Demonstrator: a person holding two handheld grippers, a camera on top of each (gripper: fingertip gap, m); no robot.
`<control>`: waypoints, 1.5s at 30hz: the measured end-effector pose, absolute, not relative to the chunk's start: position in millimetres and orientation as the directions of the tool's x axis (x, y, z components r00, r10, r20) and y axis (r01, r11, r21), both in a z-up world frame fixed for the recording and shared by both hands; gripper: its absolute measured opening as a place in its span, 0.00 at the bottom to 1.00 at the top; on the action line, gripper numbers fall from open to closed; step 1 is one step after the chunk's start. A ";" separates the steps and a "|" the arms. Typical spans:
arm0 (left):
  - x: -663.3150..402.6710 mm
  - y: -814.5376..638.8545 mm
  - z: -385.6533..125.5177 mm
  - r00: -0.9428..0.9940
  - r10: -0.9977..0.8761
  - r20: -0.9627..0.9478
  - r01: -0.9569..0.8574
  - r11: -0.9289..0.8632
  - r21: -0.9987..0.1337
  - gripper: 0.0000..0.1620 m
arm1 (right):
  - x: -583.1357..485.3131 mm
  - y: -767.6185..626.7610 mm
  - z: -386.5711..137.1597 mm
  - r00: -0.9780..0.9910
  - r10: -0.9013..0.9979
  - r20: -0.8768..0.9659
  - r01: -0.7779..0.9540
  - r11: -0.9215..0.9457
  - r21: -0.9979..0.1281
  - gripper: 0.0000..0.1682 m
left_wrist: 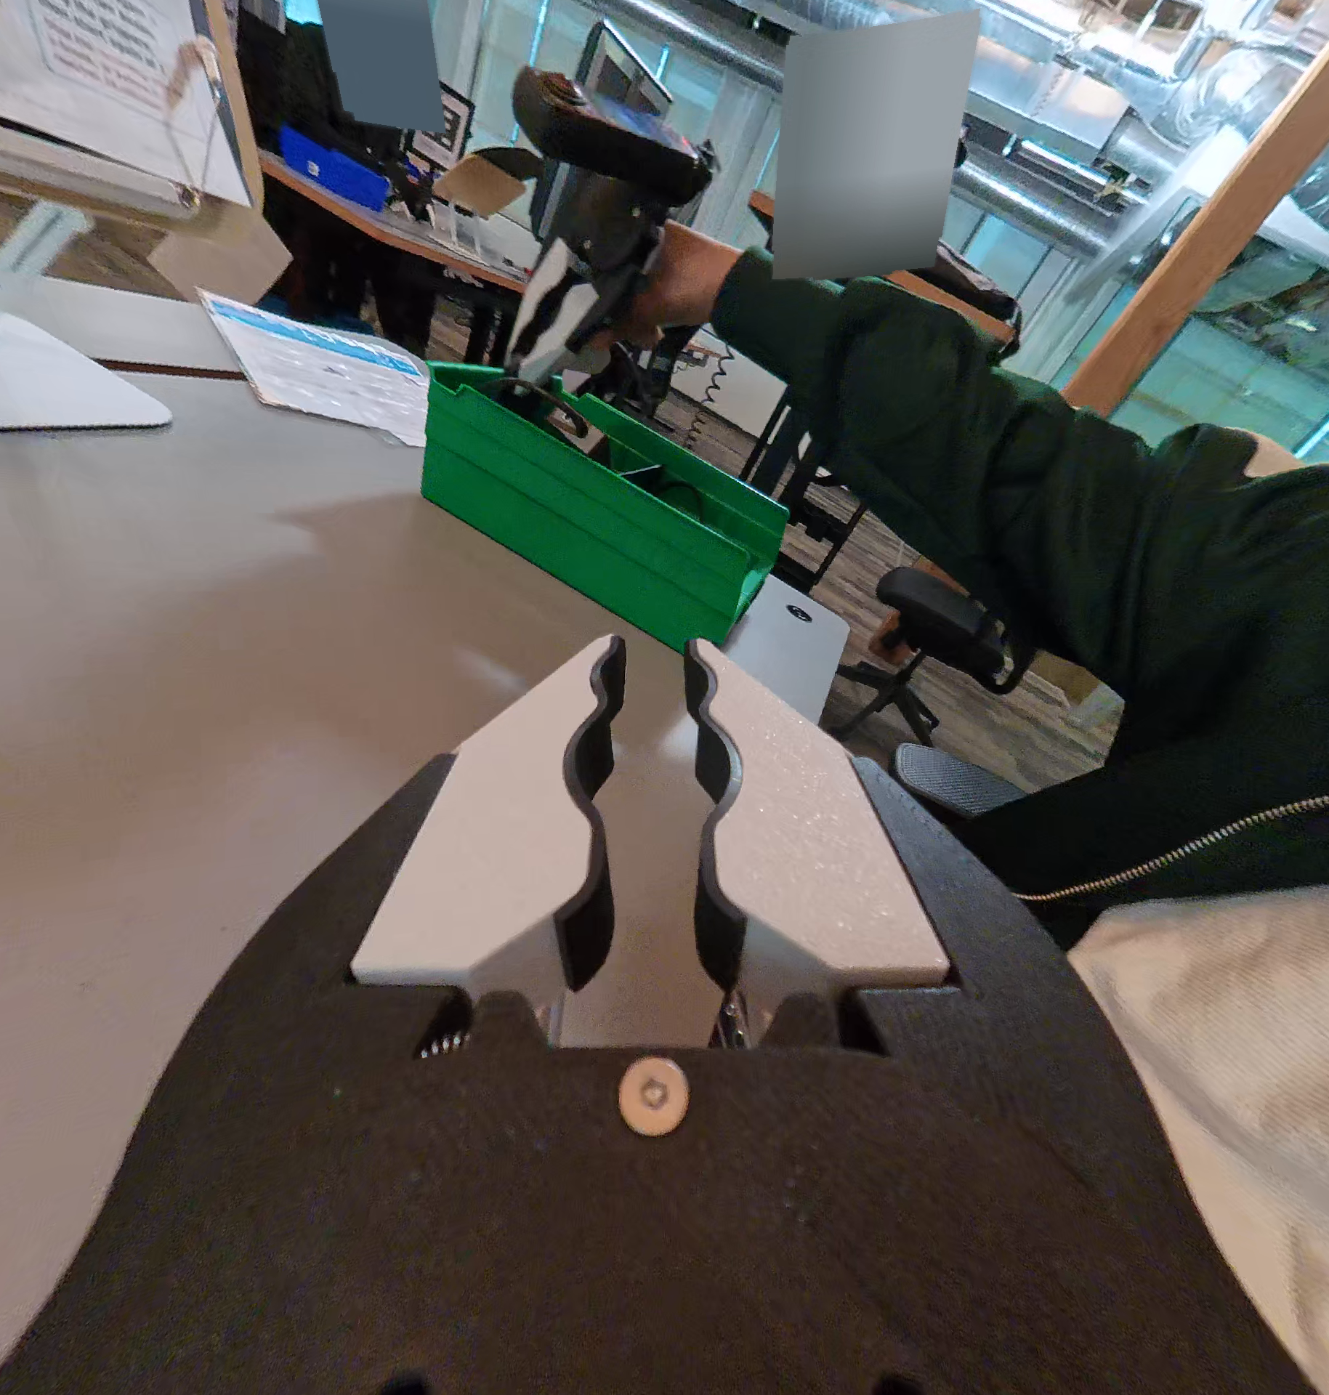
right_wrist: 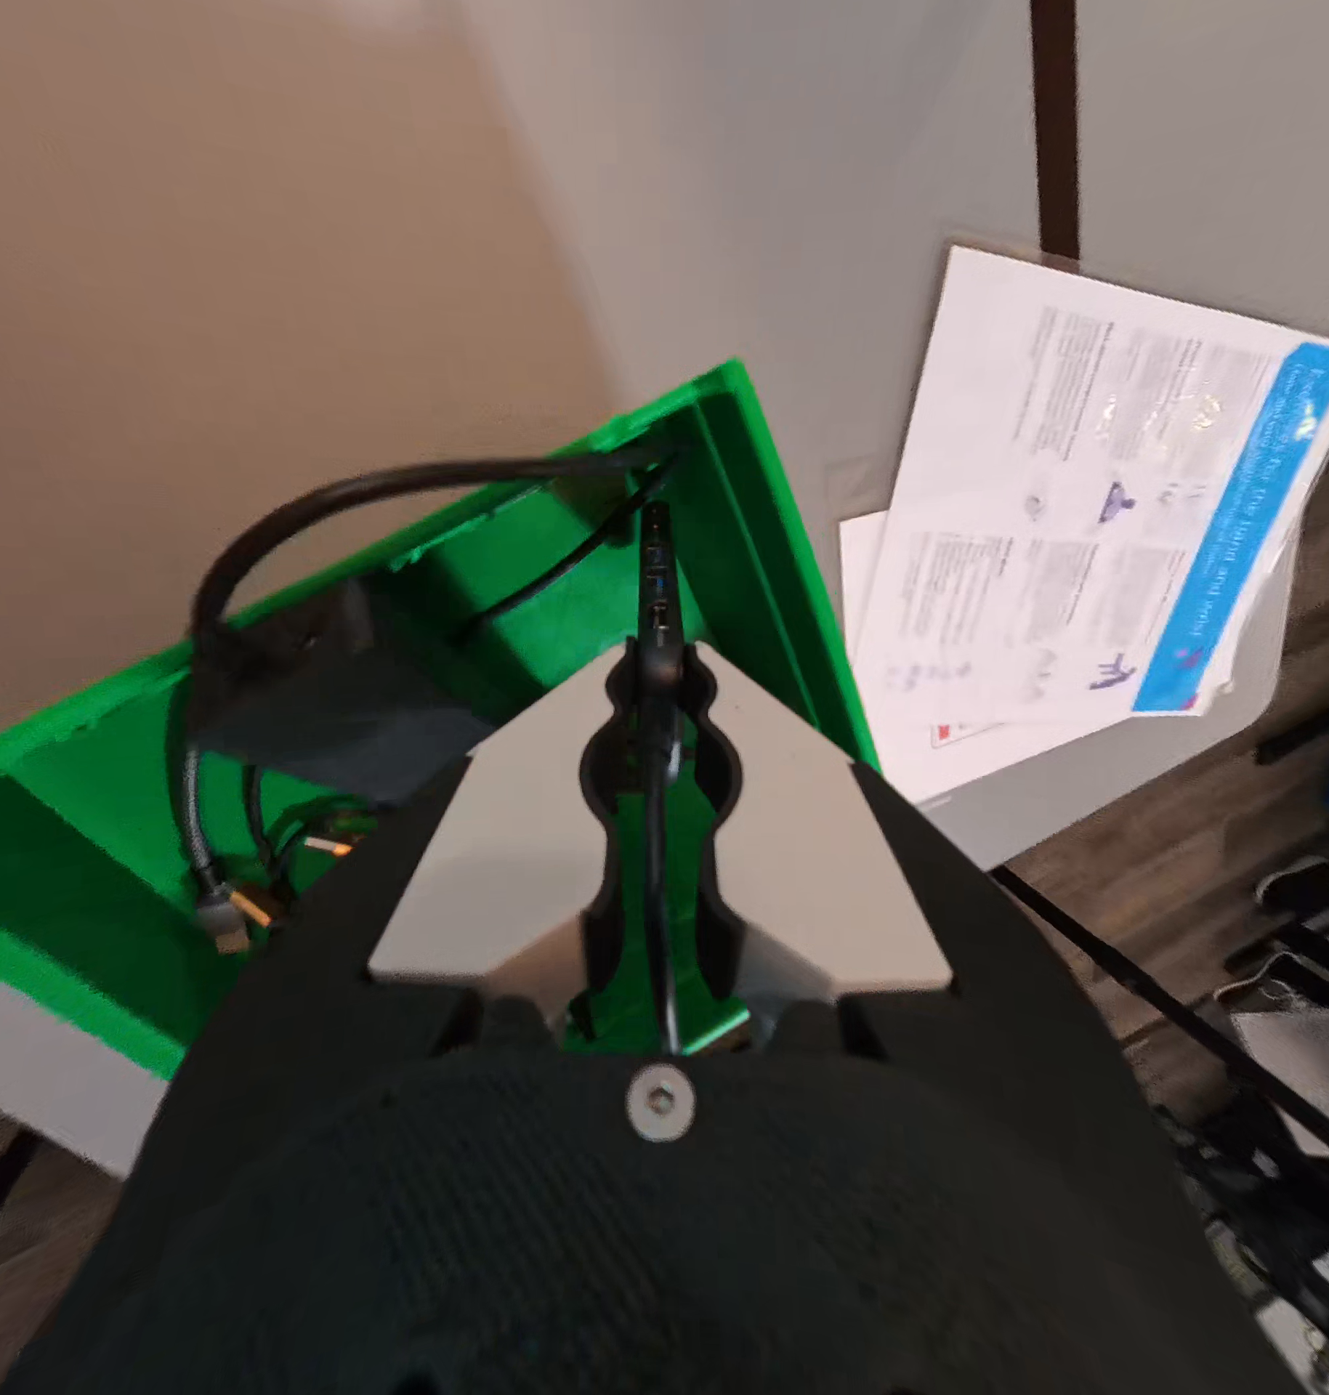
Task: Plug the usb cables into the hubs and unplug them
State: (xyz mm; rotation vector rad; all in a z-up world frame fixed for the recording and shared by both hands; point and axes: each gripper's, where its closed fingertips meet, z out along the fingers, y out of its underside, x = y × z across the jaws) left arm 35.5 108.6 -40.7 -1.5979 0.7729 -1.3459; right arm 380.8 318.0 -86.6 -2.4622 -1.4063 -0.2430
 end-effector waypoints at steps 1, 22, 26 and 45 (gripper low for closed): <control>36.3 107.8 -42.4 0.213 -0.877 0.431 0.077 -0.425 -0.902 0.08 | 384.9 326.5 -88.2 0.519 0.794 0.316 0.855 -0.489 -0.175 0.09; 37.8 95.9 -54.4 0.035 -0.790 0.613 0.166 -0.600 -0.783 0.10 | 438.5 203.6 21.3 0.987 0.130 0.095 0.125 -0.246 -0.961 0.33; 42.9 100.1 -59.1 0.013 -0.784 0.621 0.156 -0.612 -0.776 0.14 | 480.4 147.7 -27.9 0.997 -0.060 0.040 0.026 -0.206 -0.978 0.31; 65.5 107.3 -78.5 0.011 -0.773 0.635 0.074 -0.632 -0.771 0.16 | 518.4 131.6 -113.4 0.948 -0.318 -0.017 -0.125 -0.321 -0.939 0.11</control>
